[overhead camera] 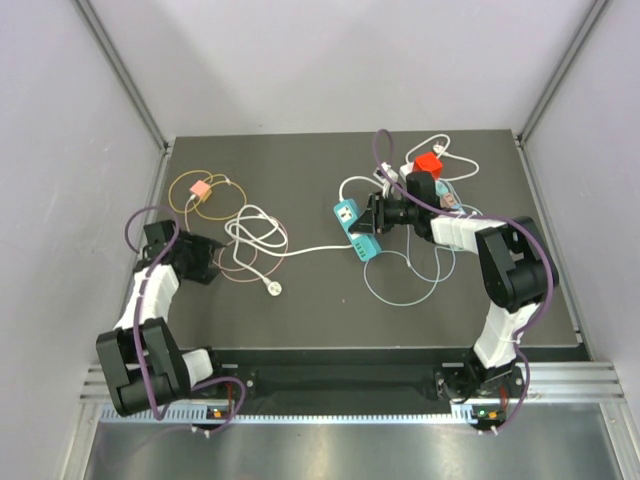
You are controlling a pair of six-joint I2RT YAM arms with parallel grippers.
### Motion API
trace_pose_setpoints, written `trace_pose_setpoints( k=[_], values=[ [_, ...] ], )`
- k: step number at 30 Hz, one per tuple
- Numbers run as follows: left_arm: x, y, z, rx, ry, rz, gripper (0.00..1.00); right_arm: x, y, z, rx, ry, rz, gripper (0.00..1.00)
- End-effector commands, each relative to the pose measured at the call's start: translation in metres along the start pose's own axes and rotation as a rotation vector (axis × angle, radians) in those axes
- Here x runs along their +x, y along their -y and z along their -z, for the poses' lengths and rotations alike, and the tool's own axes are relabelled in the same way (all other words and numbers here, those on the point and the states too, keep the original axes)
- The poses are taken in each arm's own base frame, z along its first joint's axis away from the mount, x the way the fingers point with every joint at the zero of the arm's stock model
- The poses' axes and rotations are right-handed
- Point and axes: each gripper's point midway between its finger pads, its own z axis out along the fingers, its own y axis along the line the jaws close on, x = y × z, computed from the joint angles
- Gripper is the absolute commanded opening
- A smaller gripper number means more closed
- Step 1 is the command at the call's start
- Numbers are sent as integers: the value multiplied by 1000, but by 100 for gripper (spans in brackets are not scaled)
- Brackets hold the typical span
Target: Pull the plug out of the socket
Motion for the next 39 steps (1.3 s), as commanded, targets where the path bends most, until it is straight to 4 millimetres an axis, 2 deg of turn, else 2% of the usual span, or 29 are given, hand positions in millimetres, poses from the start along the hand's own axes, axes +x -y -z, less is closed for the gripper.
trace_pose_setpoints(
  k=[1,6,10,12,13,15,26,33,35,39],
  values=[
    [11,-7,-11,1,-54,74,68,-40,-18,8,-43,84,111,0],
    [20,-9,-18,23,-94,127,63,-40,-16,8,-43,83,106,0],
    [17,-8,-20,20,-85,132,60,-39,-15,7,-46,79,101,0],
    [16,-10,-23,13,-80,136,54,-38,-15,8,-44,79,99,0],
    [15,-12,-25,6,-78,139,48,-39,-15,8,-45,81,101,0],
    [15,-16,-29,-8,-82,149,45,-40,-15,9,-43,84,100,0],
    [19,-32,-41,-56,-84,150,46,-42,-14,10,-43,90,96,0],
    [12,-46,-53,-124,-48,167,41,-44,-15,13,-42,96,96,0],
    [11,-48,-56,-136,-44,158,38,-46,-16,14,-43,103,98,0],
    [9,-55,-62,-163,-39,150,20,-47,-16,16,-45,106,95,0]
  ],
)
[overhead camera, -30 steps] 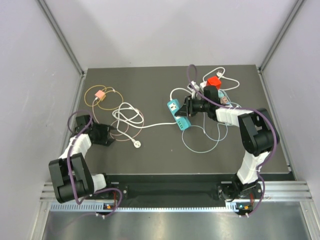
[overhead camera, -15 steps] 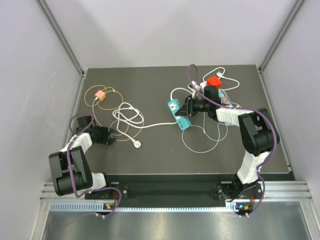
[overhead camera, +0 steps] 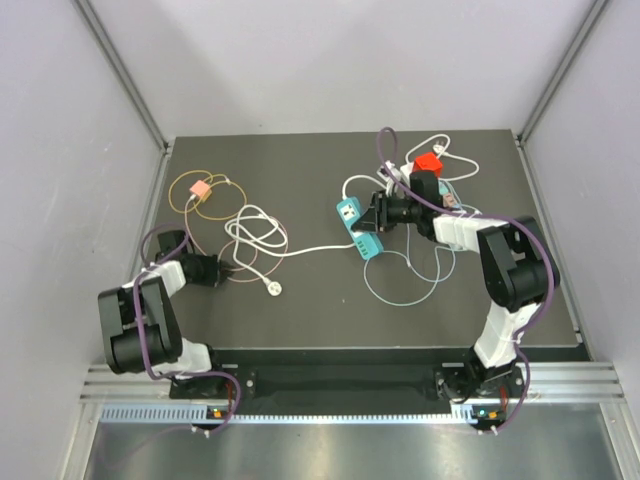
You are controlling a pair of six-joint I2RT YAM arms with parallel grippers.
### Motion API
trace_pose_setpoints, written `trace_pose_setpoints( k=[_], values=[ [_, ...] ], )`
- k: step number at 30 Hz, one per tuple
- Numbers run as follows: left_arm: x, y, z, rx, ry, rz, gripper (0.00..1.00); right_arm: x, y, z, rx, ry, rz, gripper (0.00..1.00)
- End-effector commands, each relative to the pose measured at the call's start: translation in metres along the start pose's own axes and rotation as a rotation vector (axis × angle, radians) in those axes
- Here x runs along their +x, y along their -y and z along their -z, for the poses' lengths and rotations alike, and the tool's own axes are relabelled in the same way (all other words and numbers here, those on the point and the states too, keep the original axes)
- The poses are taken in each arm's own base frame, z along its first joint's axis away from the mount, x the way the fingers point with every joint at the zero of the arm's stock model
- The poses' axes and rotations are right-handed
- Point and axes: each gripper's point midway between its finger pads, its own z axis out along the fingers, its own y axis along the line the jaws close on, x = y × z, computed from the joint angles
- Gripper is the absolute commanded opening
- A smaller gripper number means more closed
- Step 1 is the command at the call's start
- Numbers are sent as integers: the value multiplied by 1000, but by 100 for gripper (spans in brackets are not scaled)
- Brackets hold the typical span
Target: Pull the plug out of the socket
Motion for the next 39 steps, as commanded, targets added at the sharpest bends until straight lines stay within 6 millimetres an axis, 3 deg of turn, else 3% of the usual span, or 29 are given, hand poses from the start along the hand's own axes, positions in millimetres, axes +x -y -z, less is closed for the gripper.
trace_pose_setpoints(
  k=[1,5,7,10,13,14,16,18,20,23,26,29,31,32,34,35,39],
  values=[
    [-13,-11,-10,-55,59,-18,12,-44,-22,11,-53,98,110,0],
    [-12,-1,-7,-18,48,-65,0,-46,-22,13,-52,104,108,0],
    [-10,13,1,37,39,-129,0,-48,-22,15,-52,110,110,0],
    [-4,42,30,172,48,-243,0,-49,-23,17,-54,115,109,0],
    [-15,56,76,206,203,-320,0,-51,-22,18,-53,122,103,0],
    [-21,61,100,225,283,-343,0,-51,-21,19,-52,124,102,0],
    [-42,53,131,137,438,-347,0,-51,-21,19,-53,126,98,0],
    [-64,59,174,135,637,-343,0,-51,-22,19,-56,128,97,0],
    [-68,65,201,155,712,-351,0,-51,-21,18,-56,128,93,0],
    [-64,98,240,226,737,-376,0,-50,-20,18,-54,126,89,0],
    [-54,135,261,350,709,-430,0,-50,-20,18,-53,127,92,0],
    [-41,190,322,531,737,-473,0,-50,-21,19,-53,128,91,0],
    [-40,213,340,582,737,-468,0,-50,-19,18,-51,127,89,0],
    [-35,230,373,655,771,-466,0,-49,-19,18,-52,125,88,0],
    [-37,251,385,691,773,-453,0,-49,-19,17,-53,124,88,0],
    [-37,263,411,747,810,-434,0,-48,-19,17,-53,123,86,0],
    [-44,297,442,878,862,-356,0,-48,-19,16,-55,121,83,0]
  ],
)
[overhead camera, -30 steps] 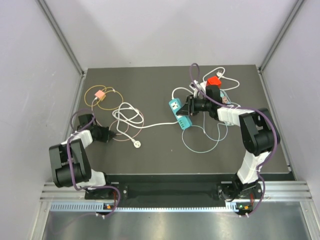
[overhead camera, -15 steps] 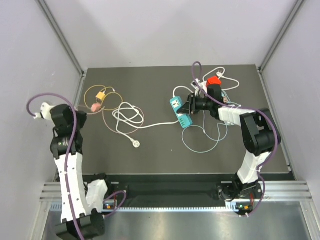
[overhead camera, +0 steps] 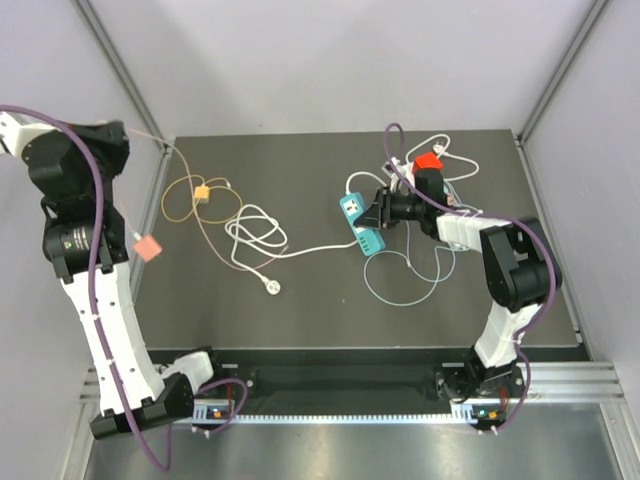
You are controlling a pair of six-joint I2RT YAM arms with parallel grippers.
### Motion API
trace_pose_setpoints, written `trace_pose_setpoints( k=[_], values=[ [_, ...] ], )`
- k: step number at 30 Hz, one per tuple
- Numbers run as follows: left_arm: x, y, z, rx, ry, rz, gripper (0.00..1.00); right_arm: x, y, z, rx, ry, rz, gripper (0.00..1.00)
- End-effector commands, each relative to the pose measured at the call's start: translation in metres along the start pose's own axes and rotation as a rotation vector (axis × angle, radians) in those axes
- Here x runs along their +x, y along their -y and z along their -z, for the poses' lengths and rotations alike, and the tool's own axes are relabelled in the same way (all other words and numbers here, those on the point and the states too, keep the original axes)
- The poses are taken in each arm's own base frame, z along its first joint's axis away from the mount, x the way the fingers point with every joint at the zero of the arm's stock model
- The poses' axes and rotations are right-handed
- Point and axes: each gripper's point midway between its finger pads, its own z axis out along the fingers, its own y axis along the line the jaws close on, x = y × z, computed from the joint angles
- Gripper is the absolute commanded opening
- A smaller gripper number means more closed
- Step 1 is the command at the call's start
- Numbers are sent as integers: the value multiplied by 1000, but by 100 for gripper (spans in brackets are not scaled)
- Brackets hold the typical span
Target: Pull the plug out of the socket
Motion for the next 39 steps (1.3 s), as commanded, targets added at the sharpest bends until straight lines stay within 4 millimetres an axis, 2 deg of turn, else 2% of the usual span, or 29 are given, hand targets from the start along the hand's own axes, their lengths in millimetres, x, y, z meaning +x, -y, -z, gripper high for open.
trace_pose_setpoints(
  k=[1,3,7,10,11,13,14,16,19,21,24,28,31,33,36,37,39],
  values=[
    [-35,38,-7,112,120,101,0,-37,-22,9,-52,87,101,0],
    [-48,43,-11,122,173,171,0,-35,-21,8,-53,84,97,0],
    [-50,51,-27,144,177,253,0,-35,-22,7,-57,83,96,0],
    [-64,58,-32,156,225,288,0,-34,-22,7,-60,81,93,0],
    [-78,68,-26,174,262,288,0,-34,-22,7,-61,80,94,0],
    [-93,70,-27,158,319,296,0,-34,-23,7,-61,82,96,0],
    [-105,80,-18,183,350,305,0,-35,-22,7,-59,82,94,0],
    [-118,92,-13,211,377,318,0,-34,-22,6,-61,80,91,0],
    [-119,100,-16,221,357,322,0,-32,-22,4,-63,75,91,0],
    [-107,95,-26,203,310,322,0,-32,-22,3,-66,72,87,0],
    [-77,75,-60,148,219,317,0,-32,-23,3,-67,72,90,0],
    [-31,38,-110,63,106,306,0,-31,-25,4,-66,71,91,0],
    [-13,22,-132,25,70,298,0,-31,-24,4,-63,72,95,0],
    [0,14,-143,2,42,285,0,-30,-21,3,-61,67,87,0],
    [20,3,-148,-34,15,250,0,-28,-19,1,-60,60,79,0],
    [33,-9,-152,-66,-2,239,0,-28,-19,0,-61,59,82,0],
    [48,-18,-153,-92,-24,234,0,-27,-19,0,-59,58,80,0]
  ],
)
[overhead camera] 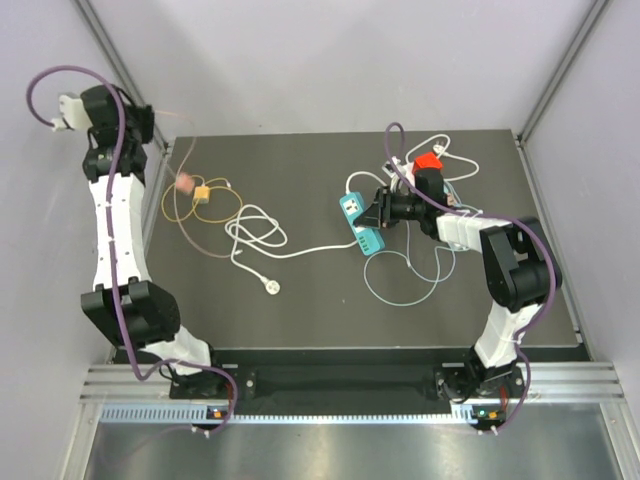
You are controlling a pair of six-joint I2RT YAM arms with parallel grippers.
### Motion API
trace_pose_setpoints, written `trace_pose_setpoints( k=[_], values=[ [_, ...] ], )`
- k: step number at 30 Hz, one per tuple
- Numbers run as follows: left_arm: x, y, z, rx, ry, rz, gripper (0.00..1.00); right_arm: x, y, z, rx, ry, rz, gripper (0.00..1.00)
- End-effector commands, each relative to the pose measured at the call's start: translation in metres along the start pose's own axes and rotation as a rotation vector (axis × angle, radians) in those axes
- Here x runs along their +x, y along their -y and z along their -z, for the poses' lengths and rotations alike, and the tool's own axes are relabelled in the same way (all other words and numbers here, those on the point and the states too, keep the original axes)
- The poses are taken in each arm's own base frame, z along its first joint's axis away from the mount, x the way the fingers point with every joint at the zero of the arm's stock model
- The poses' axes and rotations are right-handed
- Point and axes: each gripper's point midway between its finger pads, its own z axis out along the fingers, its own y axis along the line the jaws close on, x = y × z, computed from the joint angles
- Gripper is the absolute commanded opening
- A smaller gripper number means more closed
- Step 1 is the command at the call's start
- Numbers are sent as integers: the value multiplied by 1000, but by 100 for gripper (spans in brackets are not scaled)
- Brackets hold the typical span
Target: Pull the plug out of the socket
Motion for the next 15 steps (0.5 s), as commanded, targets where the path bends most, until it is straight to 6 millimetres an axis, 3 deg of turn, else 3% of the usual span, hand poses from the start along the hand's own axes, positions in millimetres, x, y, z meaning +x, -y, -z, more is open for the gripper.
trace_pose_setpoints(
  k=[1,3,7,15],
  values=[
    [2,14,15,68,31,-21,0,-25,-17,0,-53,52,90,0],
    [7,2,12,51,40,-22,0,-25,-16,0,-53,52,92,0],
    [28,-47,-11,-45,23,-46,0,-26,-17,2,-52,53,95,0],
    [59,-109,-42,-162,-28,-106,0,-25,-17,0,-55,46,92,0]
  ],
)
